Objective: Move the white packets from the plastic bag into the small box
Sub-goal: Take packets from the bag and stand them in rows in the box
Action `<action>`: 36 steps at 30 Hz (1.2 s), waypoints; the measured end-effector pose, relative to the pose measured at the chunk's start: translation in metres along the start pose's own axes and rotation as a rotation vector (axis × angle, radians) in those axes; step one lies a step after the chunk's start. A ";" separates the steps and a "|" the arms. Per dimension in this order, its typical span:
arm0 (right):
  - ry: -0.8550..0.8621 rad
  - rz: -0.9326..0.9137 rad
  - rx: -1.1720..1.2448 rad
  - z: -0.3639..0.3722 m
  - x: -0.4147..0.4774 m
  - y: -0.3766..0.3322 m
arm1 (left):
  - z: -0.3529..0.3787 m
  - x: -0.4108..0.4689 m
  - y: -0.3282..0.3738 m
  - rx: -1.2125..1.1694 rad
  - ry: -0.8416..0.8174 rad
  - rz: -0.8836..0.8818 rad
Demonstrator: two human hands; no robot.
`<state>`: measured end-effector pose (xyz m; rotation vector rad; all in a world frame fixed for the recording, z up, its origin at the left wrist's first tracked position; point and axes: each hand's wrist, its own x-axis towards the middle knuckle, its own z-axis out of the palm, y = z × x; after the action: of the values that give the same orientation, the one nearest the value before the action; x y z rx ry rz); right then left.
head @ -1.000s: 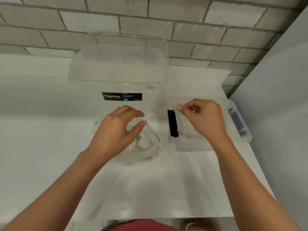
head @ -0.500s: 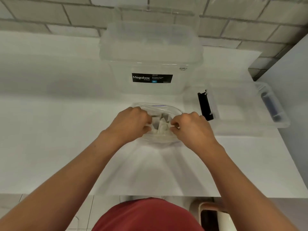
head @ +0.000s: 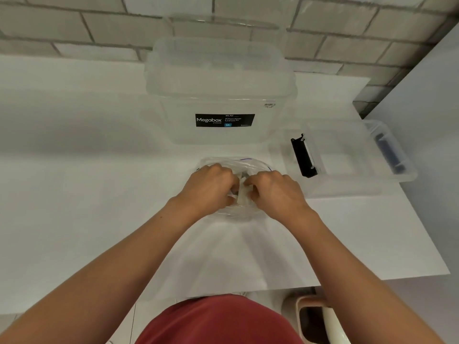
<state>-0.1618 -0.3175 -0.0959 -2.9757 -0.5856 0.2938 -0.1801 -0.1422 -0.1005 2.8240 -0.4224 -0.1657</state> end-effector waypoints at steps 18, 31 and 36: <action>0.238 -0.158 0.223 -0.046 -0.009 -0.001 | -0.047 -0.011 -0.017 -0.506 -0.052 -0.115; 0.381 -0.238 0.405 -0.090 -0.017 0.014 | -0.033 -0.008 0.017 -1.224 0.205 -0.176; 0.396 -0.261 0.394 -0.097 -0.019 0.025 | -0.035 0.002 0.031 -1.185 0.232 -0.128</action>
<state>-0.1496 -0.3533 -0.0008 -2.4474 -0.7506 -0.1793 -0.1814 -0.1621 -0.0579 1.6666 -0.0320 -0.0685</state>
